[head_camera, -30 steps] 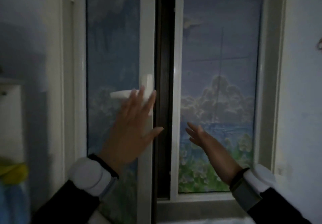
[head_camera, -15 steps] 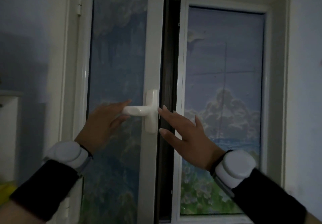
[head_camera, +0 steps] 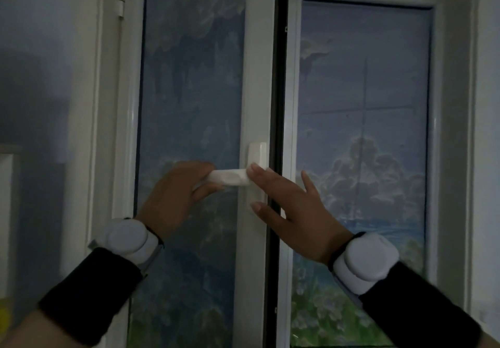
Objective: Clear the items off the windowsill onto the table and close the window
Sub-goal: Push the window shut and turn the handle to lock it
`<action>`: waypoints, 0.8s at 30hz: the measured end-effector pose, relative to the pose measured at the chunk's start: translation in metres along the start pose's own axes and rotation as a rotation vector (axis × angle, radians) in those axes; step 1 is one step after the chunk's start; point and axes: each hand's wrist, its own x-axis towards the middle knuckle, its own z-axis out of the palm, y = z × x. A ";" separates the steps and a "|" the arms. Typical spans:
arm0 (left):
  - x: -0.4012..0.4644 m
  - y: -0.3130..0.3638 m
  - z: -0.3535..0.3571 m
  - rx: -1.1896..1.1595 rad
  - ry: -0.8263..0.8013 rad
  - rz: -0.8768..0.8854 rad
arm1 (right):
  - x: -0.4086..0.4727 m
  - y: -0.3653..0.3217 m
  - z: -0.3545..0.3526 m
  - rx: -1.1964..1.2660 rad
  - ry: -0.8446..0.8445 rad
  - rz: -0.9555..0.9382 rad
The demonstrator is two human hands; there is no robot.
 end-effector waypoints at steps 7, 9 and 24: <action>0.031 -0.014 0.048 0.057 0.019 0.048 | 0.013 0.045 0.013 0.035 0.050 0.088; 0.039 -0.019 0.065 0.011 0.024 0.054 | 0.017 0.058 0.018 0.036 0.063 0.114; 0.102 -0.059 0.178 -0.099 0.062 0.136 | 0.073 0.150 0.053 -0.049 0.088 0.257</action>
